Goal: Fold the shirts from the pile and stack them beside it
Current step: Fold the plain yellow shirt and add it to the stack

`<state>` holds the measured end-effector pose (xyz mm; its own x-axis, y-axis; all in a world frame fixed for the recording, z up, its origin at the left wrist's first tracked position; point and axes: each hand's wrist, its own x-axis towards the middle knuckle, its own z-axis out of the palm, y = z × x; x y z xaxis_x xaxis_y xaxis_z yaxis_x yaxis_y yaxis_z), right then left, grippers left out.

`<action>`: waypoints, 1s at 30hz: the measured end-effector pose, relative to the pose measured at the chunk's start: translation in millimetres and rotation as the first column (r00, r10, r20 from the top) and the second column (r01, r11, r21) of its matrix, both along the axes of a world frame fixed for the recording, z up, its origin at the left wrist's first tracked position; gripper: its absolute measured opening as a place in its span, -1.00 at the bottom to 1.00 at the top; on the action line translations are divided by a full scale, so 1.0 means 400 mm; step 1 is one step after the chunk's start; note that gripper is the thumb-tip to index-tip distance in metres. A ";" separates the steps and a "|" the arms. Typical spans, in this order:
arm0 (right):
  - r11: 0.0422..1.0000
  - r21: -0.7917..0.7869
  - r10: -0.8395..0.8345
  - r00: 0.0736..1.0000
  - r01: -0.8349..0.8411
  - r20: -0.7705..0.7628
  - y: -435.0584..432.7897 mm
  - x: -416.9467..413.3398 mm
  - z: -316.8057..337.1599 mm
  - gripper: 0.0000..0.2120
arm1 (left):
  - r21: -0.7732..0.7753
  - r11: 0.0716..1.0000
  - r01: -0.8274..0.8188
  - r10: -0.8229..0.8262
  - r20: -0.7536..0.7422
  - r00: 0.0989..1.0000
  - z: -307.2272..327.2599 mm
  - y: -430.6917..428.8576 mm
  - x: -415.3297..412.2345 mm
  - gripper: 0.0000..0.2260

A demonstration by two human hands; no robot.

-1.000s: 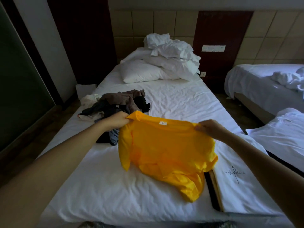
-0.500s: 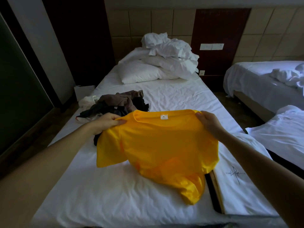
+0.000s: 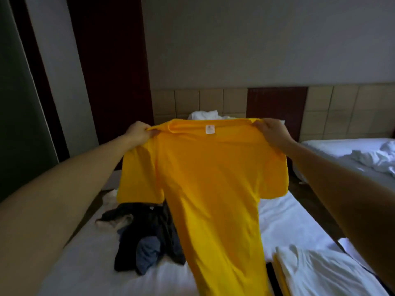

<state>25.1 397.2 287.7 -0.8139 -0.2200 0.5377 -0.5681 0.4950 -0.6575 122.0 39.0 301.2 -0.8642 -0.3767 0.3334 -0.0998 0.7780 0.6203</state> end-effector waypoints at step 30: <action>0.424 0.719 -0.004 0.793 -0.550 0.609 0.218 0.652 -1.024 0.24 | -0.148 0.890 0.432 -0.230 0.672 0.704 -1.134 0.181 0.690 -0.65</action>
